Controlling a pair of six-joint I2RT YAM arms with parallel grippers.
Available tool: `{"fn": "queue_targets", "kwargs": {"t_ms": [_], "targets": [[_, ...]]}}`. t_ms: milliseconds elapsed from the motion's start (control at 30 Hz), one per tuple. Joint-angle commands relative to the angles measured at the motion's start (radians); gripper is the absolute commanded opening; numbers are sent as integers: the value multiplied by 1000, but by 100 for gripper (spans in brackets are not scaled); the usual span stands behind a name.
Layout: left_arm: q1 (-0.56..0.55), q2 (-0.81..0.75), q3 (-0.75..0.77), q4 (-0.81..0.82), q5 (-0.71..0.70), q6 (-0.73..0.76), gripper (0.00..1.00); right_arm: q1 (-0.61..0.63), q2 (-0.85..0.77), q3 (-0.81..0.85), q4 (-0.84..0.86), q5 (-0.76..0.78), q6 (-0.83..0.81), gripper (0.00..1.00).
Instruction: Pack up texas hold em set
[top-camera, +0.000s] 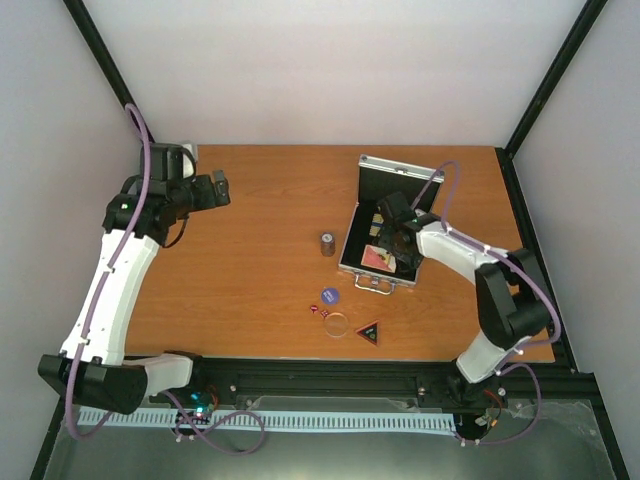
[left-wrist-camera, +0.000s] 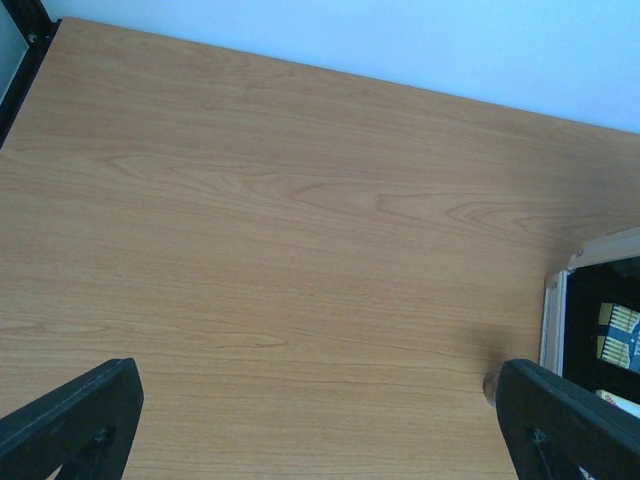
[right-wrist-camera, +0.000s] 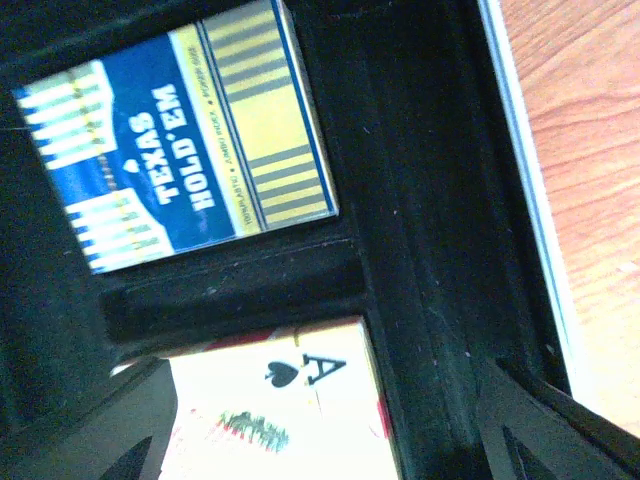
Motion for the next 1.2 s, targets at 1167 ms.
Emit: {"fn": "queue_targets", "kwargs": {"t_ms": [1167], "targets": [[-5, -65, -98, 62, 46, -44, 100, 17, -22, 169, -215, -211, -1137, 100]]}}
